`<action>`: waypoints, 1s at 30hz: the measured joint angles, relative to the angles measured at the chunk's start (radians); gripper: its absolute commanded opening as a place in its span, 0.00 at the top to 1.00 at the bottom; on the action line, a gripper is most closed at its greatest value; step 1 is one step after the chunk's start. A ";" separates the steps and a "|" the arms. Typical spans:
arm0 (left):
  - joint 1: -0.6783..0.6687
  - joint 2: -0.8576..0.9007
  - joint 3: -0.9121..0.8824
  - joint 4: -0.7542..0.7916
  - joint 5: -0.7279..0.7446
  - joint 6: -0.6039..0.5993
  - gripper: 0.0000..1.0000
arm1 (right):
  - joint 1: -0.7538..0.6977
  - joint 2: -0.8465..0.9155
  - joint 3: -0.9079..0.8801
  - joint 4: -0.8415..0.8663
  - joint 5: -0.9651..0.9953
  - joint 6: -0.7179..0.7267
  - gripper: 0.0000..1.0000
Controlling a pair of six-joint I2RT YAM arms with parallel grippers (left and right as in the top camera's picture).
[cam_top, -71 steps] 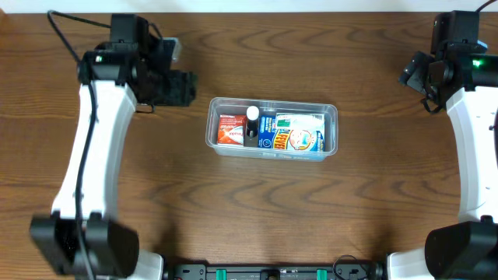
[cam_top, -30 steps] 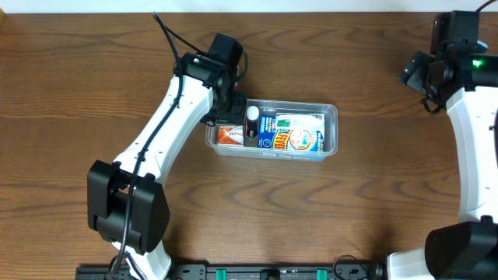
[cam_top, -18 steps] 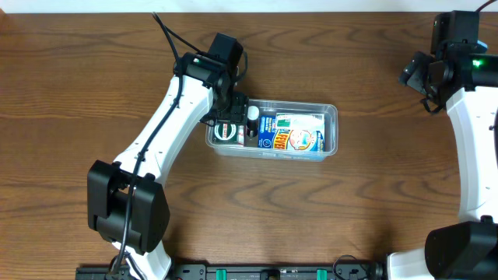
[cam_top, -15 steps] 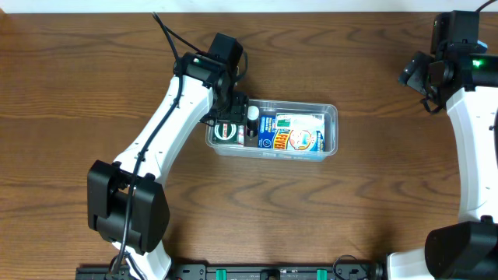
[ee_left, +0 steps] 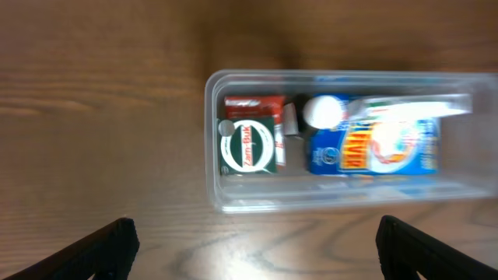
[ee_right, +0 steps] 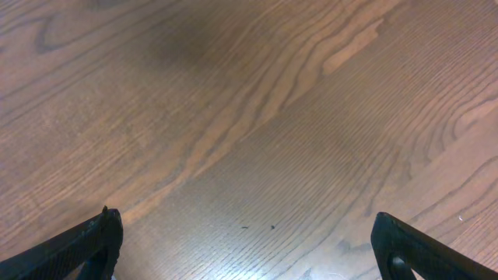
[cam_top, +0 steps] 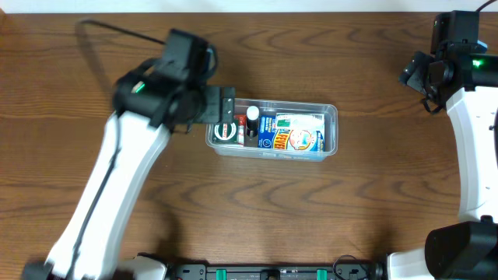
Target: Pack container
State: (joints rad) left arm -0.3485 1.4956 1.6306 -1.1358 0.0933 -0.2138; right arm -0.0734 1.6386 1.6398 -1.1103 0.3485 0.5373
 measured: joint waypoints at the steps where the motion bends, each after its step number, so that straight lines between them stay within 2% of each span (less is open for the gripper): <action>1: 0.000 -0.037 0.003 -0.012 0.000 0.000 0.02 | 0.000 0.000 0.000 0.000 0.000 0.000 0.01; 7: 0.000 -0.179 0.004 -0.055 0.000 0.001 0.02 | 0.000 0.000 0.000 0.000 0.000 0.000 0.01; 12: 0.000 -0.224 0.003 -0.241 -0.020 0.020 0.02 | 0.000 0.000 0.000 0.000 0.000 0.000 0.01; 15: 0.005 -0.256 0.000 -0.255 -0.055 0.019 0.02 | 0.000 0.000 0.000 0.000 0.000 0.000 0.01; 21: 0.060 -0.394 -0.154 -0.034 -0.104 0.024 0.02 | 0.000 0.000 0.000 0.001 0.000 0.000 0.01; 30: 0.258 -0.776 -0.715 0.545 -0.113 0.028 0.02 | 0.000 0.000 -0.001 0.000 0.000 0.000 0.01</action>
State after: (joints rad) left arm -0.0906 0.7193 0.9157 -0.5907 -0.0200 -0.1856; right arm -0.0734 1.6386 1.6386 -1.1103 0.3485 0.5373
